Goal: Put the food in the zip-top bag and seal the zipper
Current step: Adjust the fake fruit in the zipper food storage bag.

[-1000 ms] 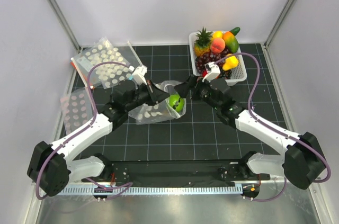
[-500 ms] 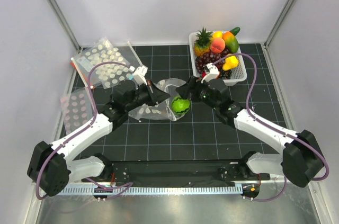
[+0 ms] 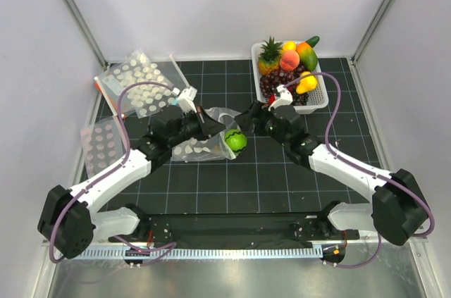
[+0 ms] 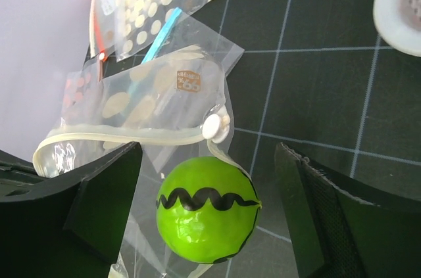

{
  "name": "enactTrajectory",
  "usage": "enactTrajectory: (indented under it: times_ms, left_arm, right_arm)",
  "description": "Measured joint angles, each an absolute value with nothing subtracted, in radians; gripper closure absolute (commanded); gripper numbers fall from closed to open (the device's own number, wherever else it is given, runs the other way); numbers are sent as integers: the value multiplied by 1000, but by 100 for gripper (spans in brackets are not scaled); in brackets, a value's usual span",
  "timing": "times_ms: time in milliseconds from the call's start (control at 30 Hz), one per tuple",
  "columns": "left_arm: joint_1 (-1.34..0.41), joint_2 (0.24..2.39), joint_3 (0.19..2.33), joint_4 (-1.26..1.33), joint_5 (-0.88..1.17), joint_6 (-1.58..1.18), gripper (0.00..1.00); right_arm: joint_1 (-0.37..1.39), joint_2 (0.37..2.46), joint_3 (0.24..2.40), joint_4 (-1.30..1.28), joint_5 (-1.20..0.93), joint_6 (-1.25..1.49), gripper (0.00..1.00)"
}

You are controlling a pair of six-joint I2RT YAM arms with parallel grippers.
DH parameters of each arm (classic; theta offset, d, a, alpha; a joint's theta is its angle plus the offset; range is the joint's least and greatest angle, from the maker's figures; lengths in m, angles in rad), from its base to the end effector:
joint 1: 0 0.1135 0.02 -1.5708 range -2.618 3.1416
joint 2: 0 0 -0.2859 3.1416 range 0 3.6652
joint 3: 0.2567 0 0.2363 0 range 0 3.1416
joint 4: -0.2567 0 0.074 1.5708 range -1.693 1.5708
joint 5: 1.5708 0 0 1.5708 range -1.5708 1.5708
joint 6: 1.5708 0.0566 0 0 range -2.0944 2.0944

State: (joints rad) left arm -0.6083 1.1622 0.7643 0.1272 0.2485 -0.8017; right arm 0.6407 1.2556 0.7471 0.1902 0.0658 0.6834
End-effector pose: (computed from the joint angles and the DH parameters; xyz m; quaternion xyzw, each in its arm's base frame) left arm 0.2091 -0.1626 0.3082 -0.0016 0.7935 -0.4643 0.3935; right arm 0.2300 0.1669 0.2856 0.0366 0.8092 0.3391 0.4784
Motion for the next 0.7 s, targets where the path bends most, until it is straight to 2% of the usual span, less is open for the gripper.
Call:
enactTrajectory:
  times_ms: [100,300,433,467,533,567,600,700]
  left_arm:
    - [-608,1184,769,118,234,-797,100]
    - [-608,1265,786,103,204,-774,100]
    - [-608,1316,798,94,193,-767,100]
    - [-608,1322,799,92,192,-764,100]
    - [-608,1326,799,90,191,-758,100]
    - [-608,1325,799,90,190,-756,100]
    - [-608,1325,800,90,190,-754,100]
    - [-608,1324,801,90,186,-751,100]
  right_arm:
    - [641,1254,747,172,96,684,11]
    - [641,1252,748,110,178,705,20]
    - [641,1258,739,92,241,736,49]
    - [640,1258,727,101,260,747,65]
    - [641,1259,706,106,290,765,81]
    - [641,1266,699,104,305,771,95]
    - [640,1278,697,100,317,774,99]
    - [641,1320,697,94,343,798,99]
